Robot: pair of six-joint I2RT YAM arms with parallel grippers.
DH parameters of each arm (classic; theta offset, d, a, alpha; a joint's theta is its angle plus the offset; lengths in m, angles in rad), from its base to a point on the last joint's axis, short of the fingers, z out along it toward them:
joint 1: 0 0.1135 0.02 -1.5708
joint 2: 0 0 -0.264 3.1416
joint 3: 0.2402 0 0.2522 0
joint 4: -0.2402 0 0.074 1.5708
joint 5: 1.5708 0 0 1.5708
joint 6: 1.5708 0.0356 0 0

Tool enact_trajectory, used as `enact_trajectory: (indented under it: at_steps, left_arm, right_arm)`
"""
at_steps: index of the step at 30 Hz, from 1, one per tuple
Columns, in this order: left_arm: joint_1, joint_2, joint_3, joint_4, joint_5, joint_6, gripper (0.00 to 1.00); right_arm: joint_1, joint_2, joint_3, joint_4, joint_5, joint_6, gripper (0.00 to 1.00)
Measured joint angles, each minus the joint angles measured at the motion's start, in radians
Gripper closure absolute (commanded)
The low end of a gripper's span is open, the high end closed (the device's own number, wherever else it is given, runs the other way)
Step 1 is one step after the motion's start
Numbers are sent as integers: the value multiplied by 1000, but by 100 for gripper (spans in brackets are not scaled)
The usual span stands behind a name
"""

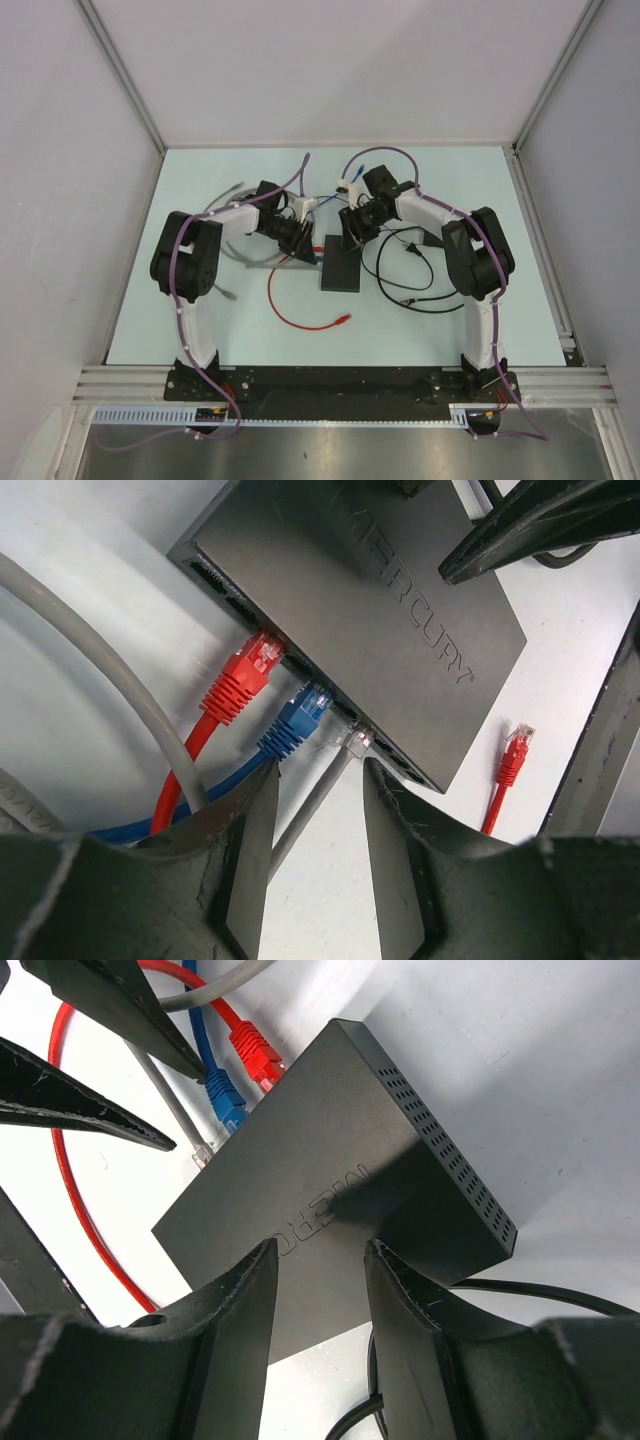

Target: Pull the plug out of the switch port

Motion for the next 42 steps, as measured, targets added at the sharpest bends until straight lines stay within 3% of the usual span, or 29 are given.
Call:
enact_trajectory:
  at_steps: [7, 17, 28, 31, 42]
  left_arm:
    - [2, -4, -17, 13, 18, 26, 55]
    - [-20, -137, -180, 134, -40, -1, 55]
    - [-37, -81, -90, 84, -53, 22, 55]
    - [-52, -57, -60, 48, -52, 34, 60]
    - [-79, -21, -32, -4, -59, 90, 62]
  right_arm:
    - [6, 0, 0, 2, 1, -1, 53]
    - [9, 0, 1, 2, 1, -5, 53]
    - [12, 0, 4, -2, 2, -15, 53]
    - [13, 0, 4, -2, 2, -19, 53]
    - [13, 0, 4, -3, 2, -22, 52]
